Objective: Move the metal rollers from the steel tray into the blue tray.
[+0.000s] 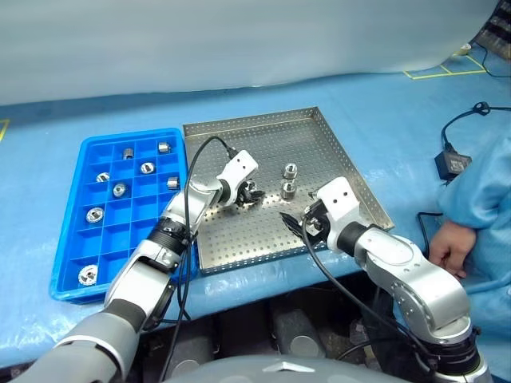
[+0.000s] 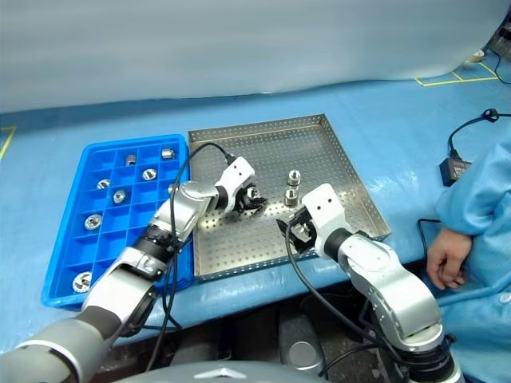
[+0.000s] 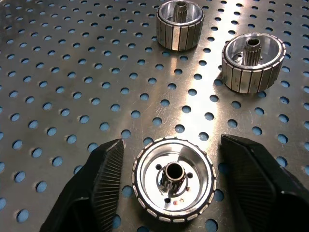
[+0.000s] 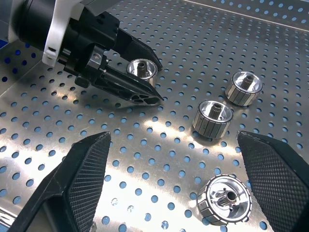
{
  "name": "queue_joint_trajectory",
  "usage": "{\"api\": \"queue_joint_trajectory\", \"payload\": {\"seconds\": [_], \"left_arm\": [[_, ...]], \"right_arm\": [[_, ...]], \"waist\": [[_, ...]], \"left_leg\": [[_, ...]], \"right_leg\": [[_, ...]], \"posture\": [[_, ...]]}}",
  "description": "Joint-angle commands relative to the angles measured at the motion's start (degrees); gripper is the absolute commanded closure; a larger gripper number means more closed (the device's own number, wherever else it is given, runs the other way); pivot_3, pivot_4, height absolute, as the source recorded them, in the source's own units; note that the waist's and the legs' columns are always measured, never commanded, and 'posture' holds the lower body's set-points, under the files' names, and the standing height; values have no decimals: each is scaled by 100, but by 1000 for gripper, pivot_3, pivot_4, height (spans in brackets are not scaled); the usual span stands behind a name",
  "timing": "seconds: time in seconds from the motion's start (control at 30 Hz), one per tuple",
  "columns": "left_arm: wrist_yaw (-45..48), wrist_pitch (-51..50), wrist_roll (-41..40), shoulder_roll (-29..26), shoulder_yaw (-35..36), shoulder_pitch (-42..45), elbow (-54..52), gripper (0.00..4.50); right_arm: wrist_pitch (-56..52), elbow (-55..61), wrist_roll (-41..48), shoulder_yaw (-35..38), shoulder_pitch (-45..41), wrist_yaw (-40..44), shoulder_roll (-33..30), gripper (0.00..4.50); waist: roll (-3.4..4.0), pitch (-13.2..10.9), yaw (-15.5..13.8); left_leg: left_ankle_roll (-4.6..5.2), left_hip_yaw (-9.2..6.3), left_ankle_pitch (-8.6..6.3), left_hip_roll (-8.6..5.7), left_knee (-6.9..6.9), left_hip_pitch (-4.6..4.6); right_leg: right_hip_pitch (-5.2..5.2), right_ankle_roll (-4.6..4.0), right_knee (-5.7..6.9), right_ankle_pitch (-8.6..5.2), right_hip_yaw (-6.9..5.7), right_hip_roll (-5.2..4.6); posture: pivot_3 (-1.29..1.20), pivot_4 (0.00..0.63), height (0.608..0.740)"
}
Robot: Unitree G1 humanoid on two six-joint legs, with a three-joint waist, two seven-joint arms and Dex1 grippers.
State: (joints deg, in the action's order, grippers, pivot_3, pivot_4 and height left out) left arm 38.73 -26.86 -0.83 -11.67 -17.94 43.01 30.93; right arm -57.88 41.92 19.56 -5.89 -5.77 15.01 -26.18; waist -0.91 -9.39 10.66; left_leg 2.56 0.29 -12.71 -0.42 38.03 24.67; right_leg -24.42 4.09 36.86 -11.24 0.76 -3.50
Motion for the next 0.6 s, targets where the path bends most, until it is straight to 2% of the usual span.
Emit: {"api": "queue_joint_trajectory", "payload": {"seconds": [0.03,0.17,0.23,0.4,0.5,0.6], "left_arm": [[-46,3,88,-38,73,-41,-223,2410],[25,-31,39,-56,138,-130,-384,2410],[92,-34,-16,-73,194,-178,-503,2705],[145,-144,-95,-155,314,-318,-1003,2746],[295,-490,-369,-264,497,-462,-1704,2746],[513,-1026,-681,-603,647,-801,-2916,2746]], "right_arm": [[93,68,-34,12,-136,-6,53,95],[112,-19,-49,-37,-224,24,66,95],[125,-65,-54,-68,-269,43,70,95],[158,-185,-42,-151,-379,102,98,95],[183,-301,53,-178,-440,242,149,95],[320,-453,317,-164,-489,621,226,95]], "waist": [[0,0,-2],[0,0,-9],[1,0,-20],[1,0,-53],[1,0,-79],[1,1,-86]], "left_leg": [[0,0,0,0,0,-1],[0,0,0,0,1,-1],[0,0,0,0,0,0],[0,0,0,0,1,-1],[0,-1,0,0,1,1],[0,-1,0,1,-1,0]], "right_leg": [[0,0,0,0,0,0],[1,1,1,1,1,0],[0,-3,1,3,1,0],[0,-10,3,8,1,0],[-1,-19,2,14,2,-1],[-2,-22,3,17,4,0]], "posture": [[-294,150,740],[-275,150,740],[-264,150,740],[-244,150,740],[-223,150,740],[-194,150,740]]}}
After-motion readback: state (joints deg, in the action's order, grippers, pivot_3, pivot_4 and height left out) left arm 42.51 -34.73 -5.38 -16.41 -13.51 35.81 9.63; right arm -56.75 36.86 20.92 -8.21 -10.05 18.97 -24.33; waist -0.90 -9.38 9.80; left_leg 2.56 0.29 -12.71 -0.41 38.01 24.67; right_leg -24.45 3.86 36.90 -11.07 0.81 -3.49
